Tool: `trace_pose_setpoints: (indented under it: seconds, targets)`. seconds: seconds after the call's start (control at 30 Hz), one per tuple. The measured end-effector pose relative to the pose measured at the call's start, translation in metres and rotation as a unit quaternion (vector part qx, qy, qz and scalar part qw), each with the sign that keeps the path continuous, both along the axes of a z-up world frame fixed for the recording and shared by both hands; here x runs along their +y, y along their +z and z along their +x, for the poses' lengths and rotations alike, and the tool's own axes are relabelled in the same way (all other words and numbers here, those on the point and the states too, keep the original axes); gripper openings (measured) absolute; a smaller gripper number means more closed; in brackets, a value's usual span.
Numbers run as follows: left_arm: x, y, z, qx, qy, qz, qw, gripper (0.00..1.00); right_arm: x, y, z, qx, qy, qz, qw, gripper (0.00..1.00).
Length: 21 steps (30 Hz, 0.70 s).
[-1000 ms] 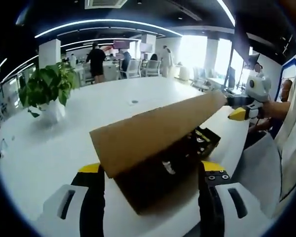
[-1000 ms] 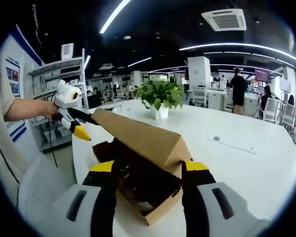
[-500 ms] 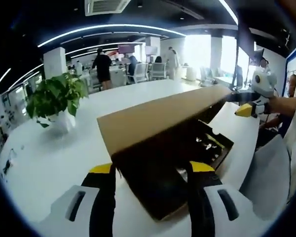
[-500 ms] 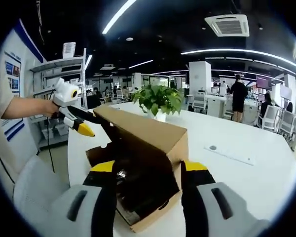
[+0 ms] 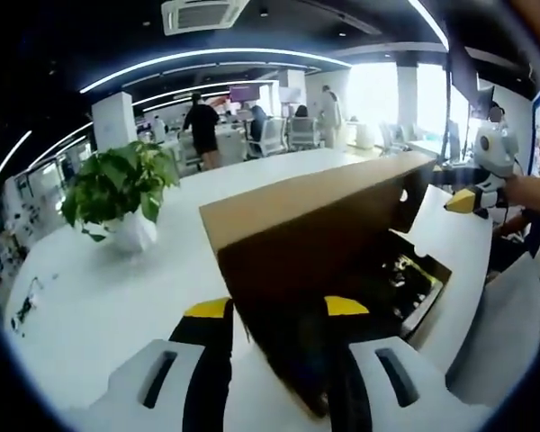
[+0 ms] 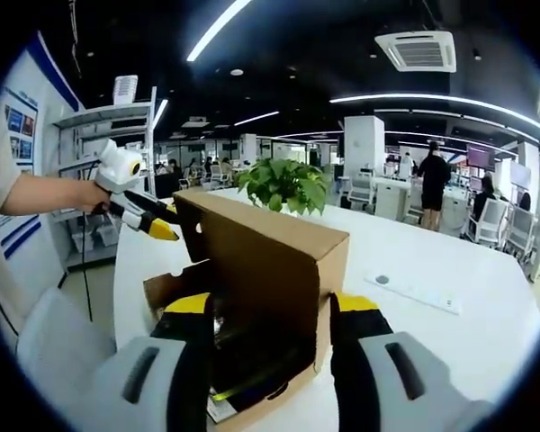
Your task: Operate the shoe box by opening the lid, removing the specified soft item, and placing it in the target area until the item is outside and the box remains undamaged.
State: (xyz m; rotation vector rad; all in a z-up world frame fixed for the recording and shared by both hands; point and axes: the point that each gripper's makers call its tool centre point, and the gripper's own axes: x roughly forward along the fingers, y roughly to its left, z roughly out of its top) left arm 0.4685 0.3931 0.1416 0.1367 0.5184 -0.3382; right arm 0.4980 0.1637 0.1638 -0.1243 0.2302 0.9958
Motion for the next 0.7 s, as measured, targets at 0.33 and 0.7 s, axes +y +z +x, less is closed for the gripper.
trace_pose_setpoints:
  seconds: [0.33,0.7]
  targets:
    - [0.015,0.000,0.015,-0.003,0.032,0.016,0.9993,0.18,0.000,0.001,0.012,-0.005,-0.007,0.001,1.0000,0.44]
    - [0.032,-0.005,0.028,-0.010,0.068,0.021,0.9974,0.00,-0.002,0.002,0.024,-0.013,-0.015,0.001,0.9998,0.38]
